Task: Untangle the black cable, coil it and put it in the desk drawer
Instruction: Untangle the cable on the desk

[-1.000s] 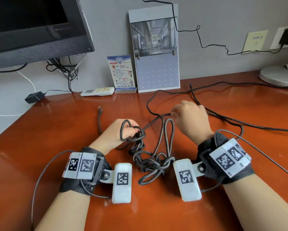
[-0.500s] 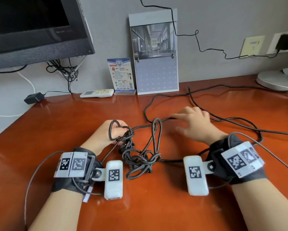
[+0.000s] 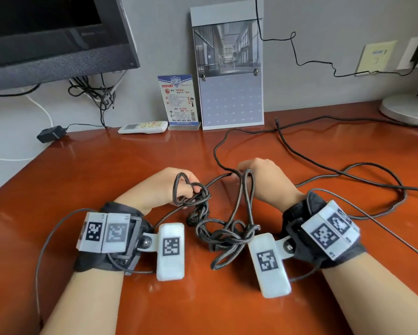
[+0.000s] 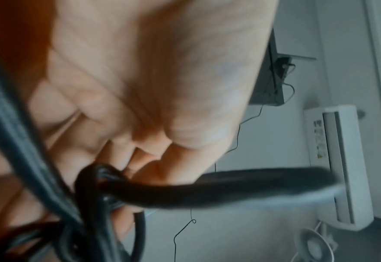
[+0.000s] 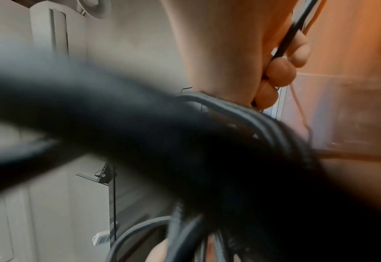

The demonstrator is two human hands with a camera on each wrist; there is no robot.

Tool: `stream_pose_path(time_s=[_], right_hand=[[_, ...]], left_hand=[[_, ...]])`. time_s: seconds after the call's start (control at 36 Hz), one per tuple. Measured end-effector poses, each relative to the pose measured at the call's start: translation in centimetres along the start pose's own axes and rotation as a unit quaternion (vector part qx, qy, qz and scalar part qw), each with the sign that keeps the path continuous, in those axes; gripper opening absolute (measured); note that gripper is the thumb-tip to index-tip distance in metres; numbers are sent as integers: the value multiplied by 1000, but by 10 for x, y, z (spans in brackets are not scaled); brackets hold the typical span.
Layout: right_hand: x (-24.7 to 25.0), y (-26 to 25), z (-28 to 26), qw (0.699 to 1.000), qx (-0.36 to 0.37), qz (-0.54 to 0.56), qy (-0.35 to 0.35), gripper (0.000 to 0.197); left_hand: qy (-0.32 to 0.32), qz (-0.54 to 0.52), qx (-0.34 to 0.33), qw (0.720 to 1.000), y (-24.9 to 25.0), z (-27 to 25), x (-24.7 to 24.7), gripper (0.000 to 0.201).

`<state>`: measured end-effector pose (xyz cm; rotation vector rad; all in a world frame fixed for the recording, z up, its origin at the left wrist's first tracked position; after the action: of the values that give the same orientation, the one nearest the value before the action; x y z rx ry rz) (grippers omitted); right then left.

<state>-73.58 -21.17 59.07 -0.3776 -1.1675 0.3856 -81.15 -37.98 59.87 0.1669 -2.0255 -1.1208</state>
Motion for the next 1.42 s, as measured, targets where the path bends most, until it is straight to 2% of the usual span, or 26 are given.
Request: stream_pose_path(time_s=[0.11, 0.19, 0.22, 0.28, 0.39, 0.42, 0.47, 0.53, 0.56, 0.64, 0.69, 0.75, 0.81, 0.83, 0.89, 0.94, 1.0, 1.06, 1.14, 1.17, 1.28, 1.42], right_hand=[[-2, 1, 0, 1000, 2, 26, 12, 41], [-17, -3, 2, 994, 34, 96, -51, 36], [-23, -7, 1, 987, 46, 131, -77, 31], [-29, -14, 0, 977, 68, 177, -99, 20], [-25, -10, 1, 980, 76, 160, -92, 16], [-24, -6, 1, 982, 73, 151, -90, 16], [-24, 2, 3, 987, 66, 126, -74, 20], [-22, 8, 3, 992, 59, 98, -57, 25], [-21, 8, 2, 994, 51, 86, -47, 21], [-15, 11, 1, 996, 38, 75, -11, 31], [-13, 9, 0, 996, 36, 75, -7, 25], [-10, 10, -1, 997, 29, 70, 0, 19], [-5, 11, -2, 998, 12, 65, 12, 33], [-4, 11, -3, 998, 3, 65, 14, 37], [-3, 10, -3, 997, -6, 73, 11, 36], [-1, 5, -4, 997, -3, 76, 3, 32], [-3, 3, -5, 996, -1, 85, -13, 31], [-2, 2, -7, 995, -11, 102, -14, 30], [1, 4, -8, 995, -13, 98, -5, 51], [4, 4, -9, 995, -14, 96, 8, 52], [14, 8, -10, 994, -47, 71, 64, 17], [33, 37, -16, 978, -171, -12, 116, 21]], left_hand=[[-56, -88, 1, 995, 0, -4, -2, 45], [-22, -185, -7, 982, 2, 7, 5, 26], [-4, -242, -4, 970, 2, 12, 8, 17], [18, -376, 14, 926, 1, 20, 13, 24], [77, -556, 32, 827, -5, 28, 27, 24], [85, -577, 28, 812, -4, 28, 31, 24], [94, -582, 18, 807, 0, 28, 42, 24], [102, -551, 19, 828, 6, 27, 53, 25], [108, -521, 22, 847, 10, 25, 59, 26], [123, -412, 13, 903, 19, 16, 75, 28], [118, -324, 6, 939, 25, 7, 83, 28], [116, -198, 16, 973, 27, -1, 85, 27], [120, -22, 20, 992, 28, -7, 82, 26], [107, 66, 9, 992, 29, -8, 76, 29], [31, 198, -4, 980, 25, -10, 57, 39], [-43, 259, 2, 965, 19, -13, 35, 51], [-76, 271, -12, 960, 18, -15, 17, 53], [-68, 246, -38, 966, 19, -13, 6, 43], [-18, 213, -71, 974, 21, -10, 2, 33], [-2, 212, -80, 974, 22, -10, 2, 32], [34, 268, -95, 958, 26, -10, 5, 19], [63, 323, -122, 936, 21, -17, 18, 11]])
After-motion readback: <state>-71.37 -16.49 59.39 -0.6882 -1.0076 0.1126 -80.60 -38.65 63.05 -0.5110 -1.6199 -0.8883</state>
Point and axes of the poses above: each hand's wrist, its own z-axis towards the middle knuckle, its own x-axis out of the back of the hand, y = z × x, the point moved 6 cm from there along z, towards the middle knuckle, and after that the axes turned 9 degrees about x, right-handed, at the moved point
